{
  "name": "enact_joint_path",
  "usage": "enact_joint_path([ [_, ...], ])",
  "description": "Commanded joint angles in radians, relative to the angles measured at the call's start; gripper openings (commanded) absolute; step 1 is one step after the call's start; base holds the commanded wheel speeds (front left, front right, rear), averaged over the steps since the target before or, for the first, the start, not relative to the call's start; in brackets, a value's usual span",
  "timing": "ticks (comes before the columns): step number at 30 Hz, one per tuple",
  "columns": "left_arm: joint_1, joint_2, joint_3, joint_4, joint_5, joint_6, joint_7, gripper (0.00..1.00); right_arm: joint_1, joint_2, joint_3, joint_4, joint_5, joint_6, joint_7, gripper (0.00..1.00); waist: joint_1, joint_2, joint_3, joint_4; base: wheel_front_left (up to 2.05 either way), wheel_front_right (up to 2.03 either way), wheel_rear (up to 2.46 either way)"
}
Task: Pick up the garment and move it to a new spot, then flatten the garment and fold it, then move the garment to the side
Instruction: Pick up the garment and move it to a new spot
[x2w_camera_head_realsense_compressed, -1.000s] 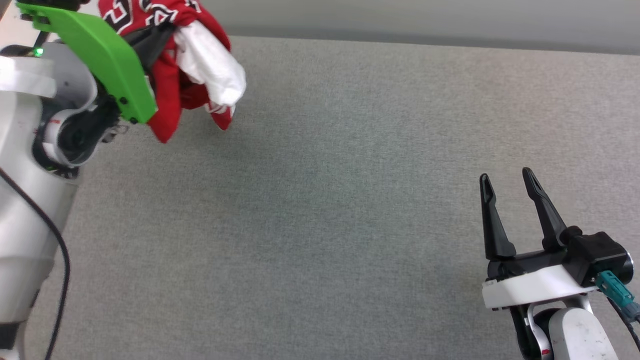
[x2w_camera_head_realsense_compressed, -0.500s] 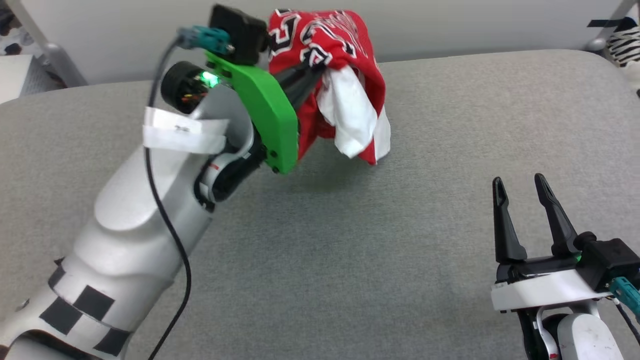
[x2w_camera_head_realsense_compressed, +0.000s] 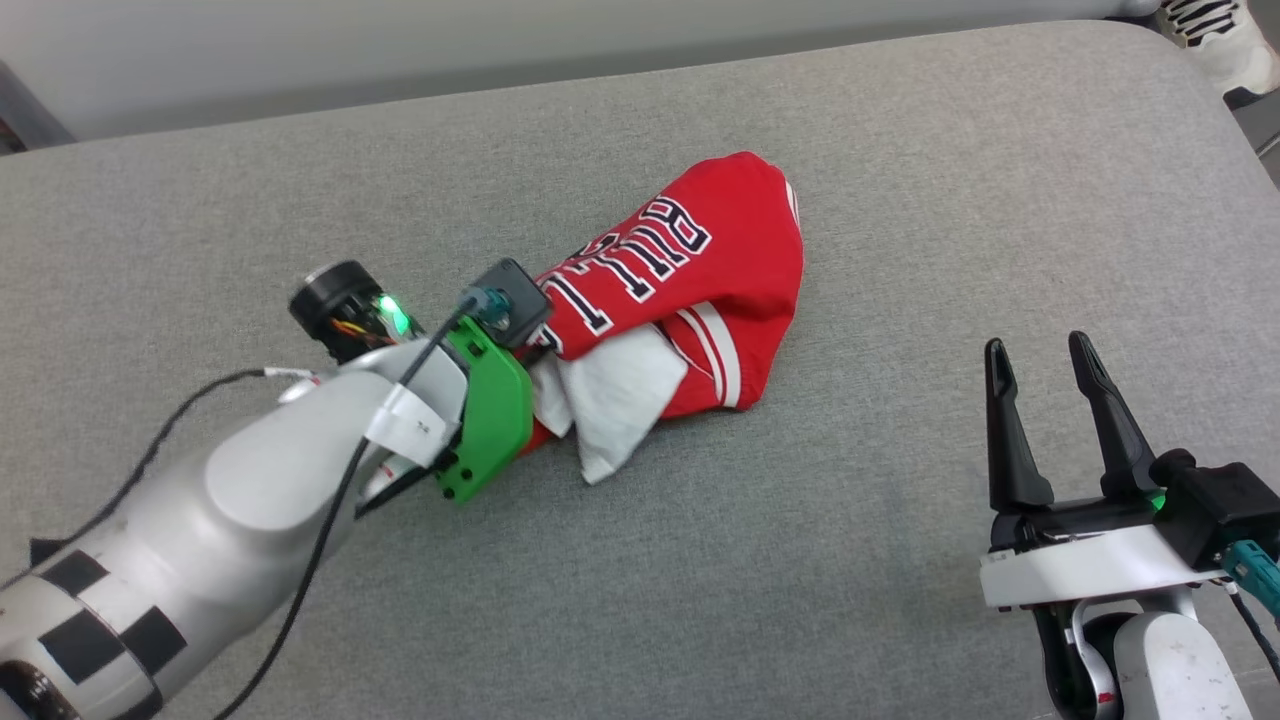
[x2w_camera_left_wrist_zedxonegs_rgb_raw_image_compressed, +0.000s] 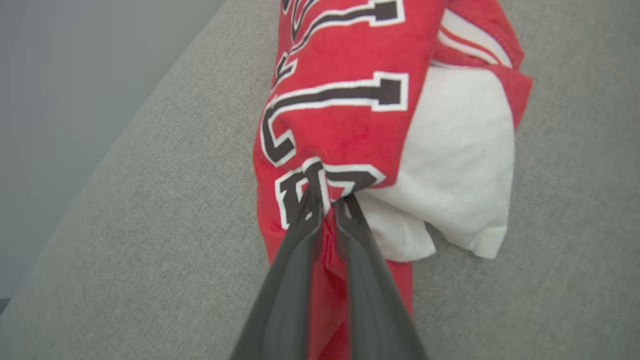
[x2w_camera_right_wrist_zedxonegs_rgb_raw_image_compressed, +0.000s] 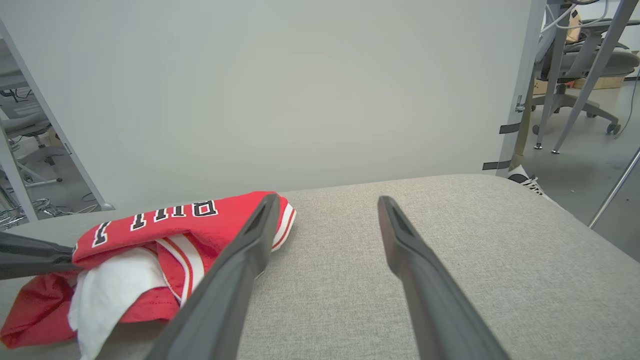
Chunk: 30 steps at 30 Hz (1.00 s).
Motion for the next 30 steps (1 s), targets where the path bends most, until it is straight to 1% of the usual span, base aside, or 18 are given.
enact_joint_path([
  [1, -0.044, 0.010, -0.006, 0.032, 0.001, -0.001, -0.026, 0.00, -0.016, -0.001, 0.000, 0.002, 0.007, -0.001, -0.005, 1.00, 0.0000, 0.0000, 0.008, 0.009, 0.00, 0.00, 0.00],
  [4, -0.073, 0.004, -0.019, 0.095, -0.004, -0.001, -0.075, 0.00, -0.018, -0.001, -0.001, 0.008, 0.003, -0.001, -0.005, 1.00, 0.0000, 0.0000, 0.004, 0.026, 0.00, 0.00, 0.00],
  [5, -0.079, -0.001, -0.023, 0.115, -0.006, -0.001, -0.091, 1.00, -0.019, -0.001, -0.003, 0.011, 0.001, -0.001, -0.005, 1.00, 0.0000, 0.0000, 0.000, 0.032, 0.00, 0.00, 0.00],
  [12, -0.075, -0.042, -0.024, 0.249, -0.014, 0.001, -0.189, 1.00, -0.006, -0.001, -0.008, 0.032, -0.004, -0.001, -0.005, 1.00, 0.0000, 0.0000, -0.047, 0.081, 0.00, 0.00, 0.00],
  [16, -0.036, -0.075, 0.043, 0.310, -0.076, 0.038, -0.294, 1.00, 0.013, -0.001, -0.026, 0.042, -0.015, -0.001, -0.005, 1.00, 0.0000, 0.0000, -0.094, 0.120, 0.00, 0.00, 0.00],
  [19, 0.005, -0.092, 0.108, 0.317, -0.135, 0.071, -0.378, 1.00, 0.035, -0.001, -0.039, 0.048, -0.026, -0.001, -0.005, 1.00, 0.0000, 0.0000, -0.130, 0.148, 0.00, 0.00, 0.00],
  [22, 0.064, -0.103, 0.193, 0.272, -0.199, 0.098, -0.430, 1.00, 0.062, -0.001, -0.060, 0.055, -0.041, -0.001, -0.005, 1.00, 0.0000, 0.0000, -0.161, 0.179, 0.00, 0.00, 0.00],
  [24, 0.111, -0.100, 0.256, 0.213, -0.218, 0.117, -0.442, 1.00, 0.075, -0.001, -0.072, 0.058, -0.048, -0.001, -0.005, 1.00, 0.0000, 0.0000, -0.176, 0.195, 0.00, 0.00, 0.00],
  [27, 0.206, -0.089, 0.391, 0.055, -0.165, 0.162, -0.443, 1.00, 0.092, -0.001, -0.085, 0.060, -0.059, -0.001, -0.005, 1.00, 0.0000, 0.0000, -0.190, 0.215, 0.00, 0.00, 0.00],
  [30, 0.364, -0.101, 0.538, -0.121, -0.071, 0.203, -0.444, 1.00, 0.107, -0.001, -0.097, 0.061, -0.070, -0.001, -0.005, 1.00, 0.0000, 0.0000, -0.201, 0.233, 0.00, 0.00, 0.00],
])
